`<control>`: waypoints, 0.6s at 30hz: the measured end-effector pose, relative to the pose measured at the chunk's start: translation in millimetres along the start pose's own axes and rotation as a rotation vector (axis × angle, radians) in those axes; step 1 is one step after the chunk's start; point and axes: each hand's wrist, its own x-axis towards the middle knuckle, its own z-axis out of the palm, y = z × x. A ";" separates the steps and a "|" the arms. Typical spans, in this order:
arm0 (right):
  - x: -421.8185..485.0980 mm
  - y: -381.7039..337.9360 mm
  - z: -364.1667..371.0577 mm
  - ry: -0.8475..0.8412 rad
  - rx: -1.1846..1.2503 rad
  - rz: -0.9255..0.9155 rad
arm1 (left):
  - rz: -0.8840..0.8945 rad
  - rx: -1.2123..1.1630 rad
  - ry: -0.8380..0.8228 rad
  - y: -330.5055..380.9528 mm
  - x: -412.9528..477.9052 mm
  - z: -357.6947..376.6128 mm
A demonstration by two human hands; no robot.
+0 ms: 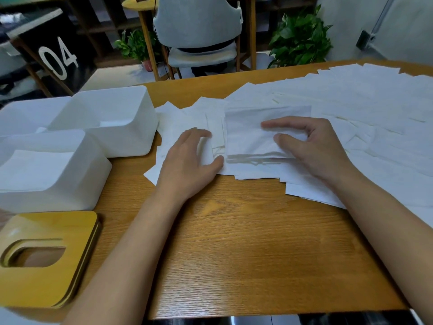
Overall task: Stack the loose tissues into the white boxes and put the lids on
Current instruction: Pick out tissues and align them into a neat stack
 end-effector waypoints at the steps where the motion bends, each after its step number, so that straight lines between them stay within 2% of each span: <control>1: 0.2 0.6 -0.1 -0.002 0.001 -0.001 | -0.005 -0.001 0.001 0.3 0.5 -0.9; 7: 1.3 2.4 1.9 -0.018 -0.001 0.013 | -0.055 -0.008 0.088 2.4 0.6 -3.4; 14: 0.4 2.4 2.0 -0.001 -0.007 0.053 | 0.031 -0.056 0.229 2.6 -1.6 0.6; 18: 0.3 2.7 3.3 0.030 -0.038 0.046 | 0.095 -0.236 0.234 9.1 -5.0 0.7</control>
